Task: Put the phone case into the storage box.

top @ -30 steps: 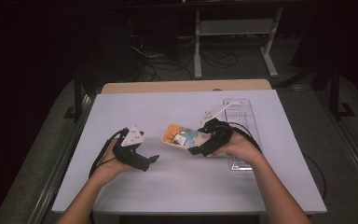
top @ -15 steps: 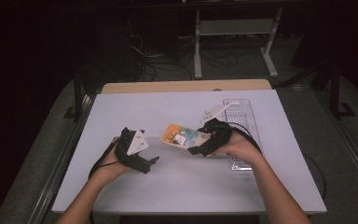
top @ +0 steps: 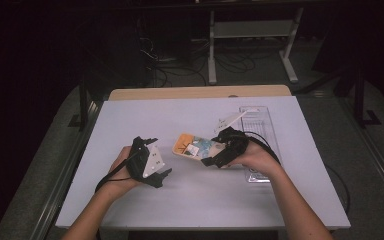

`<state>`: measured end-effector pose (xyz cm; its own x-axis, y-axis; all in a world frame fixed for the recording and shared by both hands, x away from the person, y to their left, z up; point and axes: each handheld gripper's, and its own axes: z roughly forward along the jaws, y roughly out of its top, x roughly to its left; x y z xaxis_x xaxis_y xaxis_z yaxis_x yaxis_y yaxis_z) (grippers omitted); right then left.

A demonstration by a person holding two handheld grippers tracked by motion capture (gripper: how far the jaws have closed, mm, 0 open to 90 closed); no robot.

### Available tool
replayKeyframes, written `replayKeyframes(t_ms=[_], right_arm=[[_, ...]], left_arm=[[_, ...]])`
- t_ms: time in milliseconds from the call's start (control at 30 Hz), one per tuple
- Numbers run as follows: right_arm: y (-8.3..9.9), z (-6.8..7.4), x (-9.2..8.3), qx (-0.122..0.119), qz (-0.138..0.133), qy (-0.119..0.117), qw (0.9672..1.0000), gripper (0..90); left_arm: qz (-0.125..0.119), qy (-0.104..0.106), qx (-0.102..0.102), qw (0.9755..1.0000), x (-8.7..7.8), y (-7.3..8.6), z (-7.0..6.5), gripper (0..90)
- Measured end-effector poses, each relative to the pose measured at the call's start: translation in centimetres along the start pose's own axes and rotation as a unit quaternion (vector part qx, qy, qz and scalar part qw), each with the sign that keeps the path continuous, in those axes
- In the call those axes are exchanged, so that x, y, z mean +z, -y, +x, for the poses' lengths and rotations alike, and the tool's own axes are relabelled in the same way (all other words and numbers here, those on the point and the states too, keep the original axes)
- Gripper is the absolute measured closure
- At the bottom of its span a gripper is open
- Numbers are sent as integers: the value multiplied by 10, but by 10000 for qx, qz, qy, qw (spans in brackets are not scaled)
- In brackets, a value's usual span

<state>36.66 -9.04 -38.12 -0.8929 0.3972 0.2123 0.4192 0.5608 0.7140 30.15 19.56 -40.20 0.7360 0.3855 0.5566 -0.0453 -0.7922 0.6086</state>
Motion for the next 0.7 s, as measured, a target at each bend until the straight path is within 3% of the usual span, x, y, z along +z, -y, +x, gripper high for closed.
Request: replayKeyframes(t_ms=[367, 433, 700], right_arm=[[0, 0, 0, 17, -15, -3, 10000, 111], [0, -1, 0, -102, 11, 57, 9999, 111], [0, -1, 1, -77, 7, 41, 10000, 111]], left_arm=[[-81, -395, 523, 9978, 1, -2, -8, 0], [-152, -457, 569, 9972, 2, -2, -11, 0], [-110, -761, 1020, 9918, 3, -3, -16, 0]])
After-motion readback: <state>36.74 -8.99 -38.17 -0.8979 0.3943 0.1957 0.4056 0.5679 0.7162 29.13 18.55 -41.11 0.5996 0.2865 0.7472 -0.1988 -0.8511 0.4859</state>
